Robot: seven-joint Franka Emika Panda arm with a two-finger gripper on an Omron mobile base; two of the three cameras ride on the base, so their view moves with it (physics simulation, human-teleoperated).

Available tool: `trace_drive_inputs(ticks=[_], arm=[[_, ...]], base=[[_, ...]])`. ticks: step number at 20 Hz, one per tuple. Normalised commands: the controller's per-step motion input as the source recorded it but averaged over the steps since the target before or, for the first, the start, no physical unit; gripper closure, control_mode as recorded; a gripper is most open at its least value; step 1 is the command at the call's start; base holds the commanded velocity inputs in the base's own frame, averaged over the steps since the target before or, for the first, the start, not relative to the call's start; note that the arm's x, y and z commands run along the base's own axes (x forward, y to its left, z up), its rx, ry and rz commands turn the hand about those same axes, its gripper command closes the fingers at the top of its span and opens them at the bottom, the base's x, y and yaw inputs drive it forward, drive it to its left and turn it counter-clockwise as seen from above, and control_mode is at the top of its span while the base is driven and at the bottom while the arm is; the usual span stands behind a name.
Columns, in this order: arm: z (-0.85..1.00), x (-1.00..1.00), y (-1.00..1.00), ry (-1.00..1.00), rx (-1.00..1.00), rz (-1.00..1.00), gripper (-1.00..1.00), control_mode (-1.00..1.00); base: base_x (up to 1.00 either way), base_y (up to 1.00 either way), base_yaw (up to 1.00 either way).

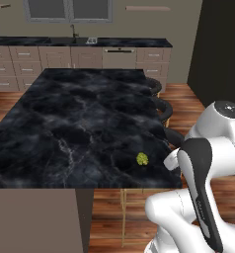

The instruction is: Open the fridge, remove the banana, broccoli, and chicken drumstick, and place them on any counter.

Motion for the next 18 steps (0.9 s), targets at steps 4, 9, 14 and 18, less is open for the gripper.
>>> trace_drive_inputs(ticks=[4,9,14,18], arm=[[0.00,0.00,0.00,0.00,0.00,0.00,-1.00,-1.00],[0.00,0.00,0.00,0.00,0.00,0.00,-1.00,-1.00],[0.00,-0.02,0.00,0.00,0.00,0.00,-1.00,1.00],[0.00,0.00,0.00,0.00,0.00,0.00,-1.00,1.00]], base=[[0.00,0.00,0.00],[0.00,0.00,0.00],[-0.05,0.02,0.03],[-0.76,0.26,0.63]])
